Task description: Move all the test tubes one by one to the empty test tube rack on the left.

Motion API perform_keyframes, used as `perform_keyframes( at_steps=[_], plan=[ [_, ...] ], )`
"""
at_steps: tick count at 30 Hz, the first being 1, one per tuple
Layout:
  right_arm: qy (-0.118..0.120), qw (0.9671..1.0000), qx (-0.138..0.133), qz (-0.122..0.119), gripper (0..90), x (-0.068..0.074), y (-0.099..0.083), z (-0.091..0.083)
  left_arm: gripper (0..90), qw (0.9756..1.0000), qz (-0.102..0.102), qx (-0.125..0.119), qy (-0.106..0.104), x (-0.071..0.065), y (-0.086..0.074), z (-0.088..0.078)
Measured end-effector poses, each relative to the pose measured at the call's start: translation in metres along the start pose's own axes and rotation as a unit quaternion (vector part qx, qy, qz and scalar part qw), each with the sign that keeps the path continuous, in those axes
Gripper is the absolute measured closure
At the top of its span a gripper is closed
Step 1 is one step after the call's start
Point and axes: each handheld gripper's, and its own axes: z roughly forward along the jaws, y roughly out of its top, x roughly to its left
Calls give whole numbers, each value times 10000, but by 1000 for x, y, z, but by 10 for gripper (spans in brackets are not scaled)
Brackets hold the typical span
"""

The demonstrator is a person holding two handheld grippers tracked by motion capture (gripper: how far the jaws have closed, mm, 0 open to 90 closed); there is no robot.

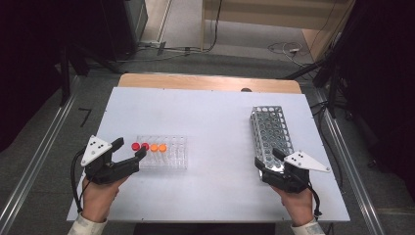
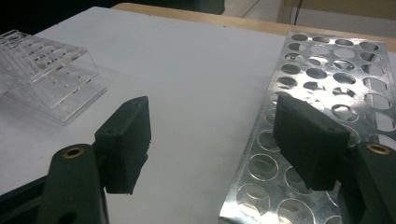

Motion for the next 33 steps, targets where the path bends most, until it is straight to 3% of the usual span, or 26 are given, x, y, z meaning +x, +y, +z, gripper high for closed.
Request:
perform_keyframes(
  at_steps=[33],
  plan=[
    [-438,9989,-66,172,262,-28,-5,-13,192,9994,-47,-59,338,12,-16,-14]
  ],
)
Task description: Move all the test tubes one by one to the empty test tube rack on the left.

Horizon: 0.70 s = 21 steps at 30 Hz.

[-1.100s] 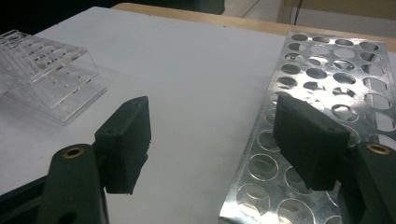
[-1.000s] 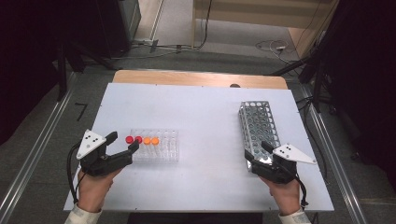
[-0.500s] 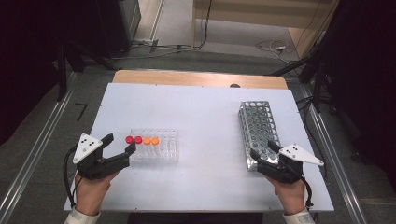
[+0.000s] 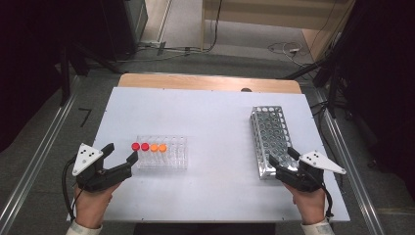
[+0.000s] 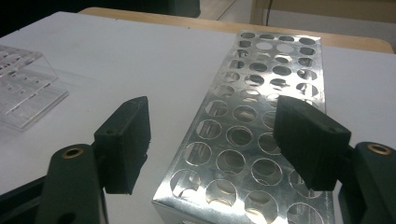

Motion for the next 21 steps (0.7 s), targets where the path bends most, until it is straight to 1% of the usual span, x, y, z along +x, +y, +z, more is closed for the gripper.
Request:
perform_keyframes(
  at_steps=[2,5,8,12,14,21],
  plan=[
    [-34,10000,3,8,262,-2,0,-1,193,10000,12,18,30,1,-1,-1],
    [-74,10000,-7,11,262,-5,-1,-1,193,9998,119,-2,170,2,-3,-1],
    [-126,9999,-16,4,262,-8,-1,-2,193,9997,143,16,211,4,-4,-1],
    [-195,9998,-20,31,262,-11,-2,-3,193,9995,147,43,278,6,-5,-1],
    [-226,9997,-17,-2,262,-13,-2,-3,192,9994,136,32,315,8,-6,-1],
    [-331,9994,-7,27,262,-19,-4,-4,192,9993,102,27,366,11,-8,-3]
  ],
)
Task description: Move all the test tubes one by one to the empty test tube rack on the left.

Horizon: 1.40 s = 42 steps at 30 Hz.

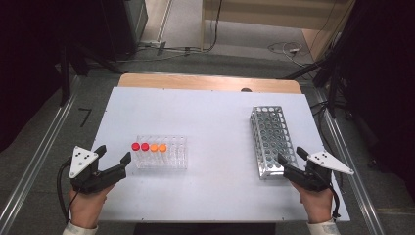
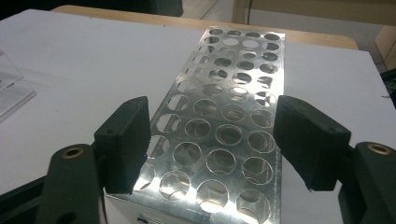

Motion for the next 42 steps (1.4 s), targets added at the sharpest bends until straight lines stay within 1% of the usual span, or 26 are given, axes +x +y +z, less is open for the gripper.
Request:
perform_keyframes(
  at_steps=[9,11,13,15,17,22,25,28,29,32,36,38,42],
  plan=[
    [-114,9999,-8,64,262,-8,-2,-2,192,10000,-20,36,73,5,-3,1],
    [-161,9999,-8,51,262,-10,-3,-3,192,9999,-2,60,103,7,-4,1],
    [-219,9998,-10,23,262,-13,-4,-3,192,9999,-27,68,120,8,-5,2],
    [-293,9996,-13,5,262,-16,-6,-3,192,9998,-5,75,172,9,-6,2],
    [-339,9994,-39,71,262,-20,-6,-5,192,9998,13,83,204,11,-7,2],
    [-470,9987,-62,178,262,-29,-9,-8,192,9994,-44,72,326,16,-9,2],
    [-538,9983,-35,226,262,-36,-11,-9,181,9989,-14,137,458,19,-11,3],
    [-668,9974,42,271,262,-43,-15,-8,165,9983,-32,238,524,23,-13,6],
    [-726,9969,74,304,262,-47,-17,-7,157,9981,-47,261,552,24,-14,7],
    [-802,9960,121,364,258,-54,-21,-6,148,9974,-102,364,618,28,-17,11],
    [-892,9951,190,392,256,-58,-24,-3,148,9966,-243,486,612,33,-20,15],
    [-919,9948,245,369,254,-59,-25,-2,148,9964,-280,512,610,34,-21,16],
    [-981,9938,301,433,253,-64,-28,-1,148,9959,-332,550,640,37,-22,18]
  ],
)
